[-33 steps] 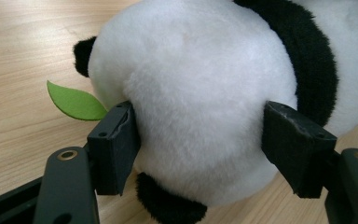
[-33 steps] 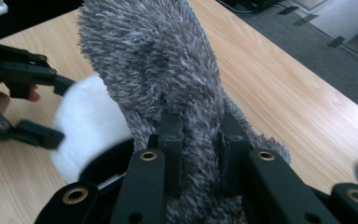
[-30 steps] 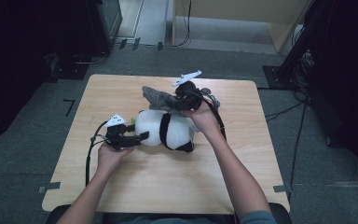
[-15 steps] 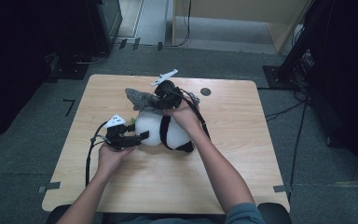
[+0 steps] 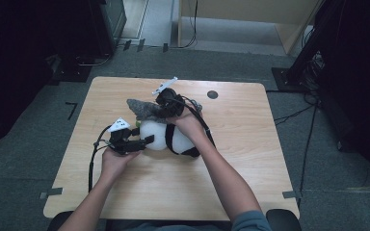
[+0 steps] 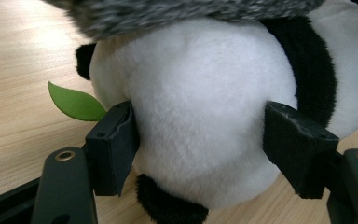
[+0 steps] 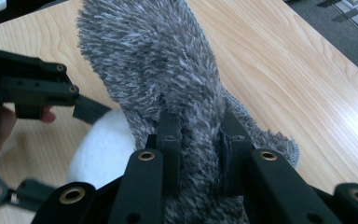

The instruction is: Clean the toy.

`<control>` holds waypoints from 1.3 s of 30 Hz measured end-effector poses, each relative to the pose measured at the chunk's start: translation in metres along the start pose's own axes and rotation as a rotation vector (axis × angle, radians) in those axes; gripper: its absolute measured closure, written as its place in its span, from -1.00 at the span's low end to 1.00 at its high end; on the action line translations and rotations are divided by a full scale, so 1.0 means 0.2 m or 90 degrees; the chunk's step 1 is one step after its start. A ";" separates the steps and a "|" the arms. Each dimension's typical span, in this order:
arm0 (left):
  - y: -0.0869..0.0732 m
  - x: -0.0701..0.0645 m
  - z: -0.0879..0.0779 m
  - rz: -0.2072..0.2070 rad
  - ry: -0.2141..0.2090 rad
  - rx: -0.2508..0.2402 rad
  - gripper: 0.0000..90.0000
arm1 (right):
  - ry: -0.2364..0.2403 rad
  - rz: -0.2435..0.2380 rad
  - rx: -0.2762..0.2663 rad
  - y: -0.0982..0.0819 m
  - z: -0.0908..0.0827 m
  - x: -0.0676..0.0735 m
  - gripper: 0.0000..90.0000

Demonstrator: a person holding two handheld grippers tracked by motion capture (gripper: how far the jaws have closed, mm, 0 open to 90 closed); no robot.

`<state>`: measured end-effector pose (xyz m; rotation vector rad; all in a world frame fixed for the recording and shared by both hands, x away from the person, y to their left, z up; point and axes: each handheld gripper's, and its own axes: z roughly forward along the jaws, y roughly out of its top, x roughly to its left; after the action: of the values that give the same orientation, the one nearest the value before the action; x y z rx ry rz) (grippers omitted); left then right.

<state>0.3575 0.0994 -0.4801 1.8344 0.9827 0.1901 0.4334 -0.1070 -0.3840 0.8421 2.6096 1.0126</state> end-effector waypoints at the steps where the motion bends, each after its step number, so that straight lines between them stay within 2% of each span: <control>1: 0.00 0.00 0.00 0.000 0.000 0.000 -0.36 | -0.002 0.001 0.000 -0.01 -0.01 0.00 0.66; 13: 0.00 0.00 0.00 -0.002 -0.001 -0.005 -0.36 | -0.026 0.017 -0.007 -0.12 -0.18 -0.07 0.65; 25: -0.01 0.01 0.01 -0.011 -0.006 -0.007 -0.35 | -0.062 0.050 -0.017 -0.28 -0.36 -0.19 0.65; 39: -0.01 0.01 0.01 -0.010 -0.008 -0.007 -0.33 | -0.090 0.072 -0.015 -0.41 -0.48 -0.25 0.65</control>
<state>0.3590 0.1005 -0.4825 1.8154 0.9856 0.1734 0.4001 -0.2375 -0.3695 1.0253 2.4524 0.9723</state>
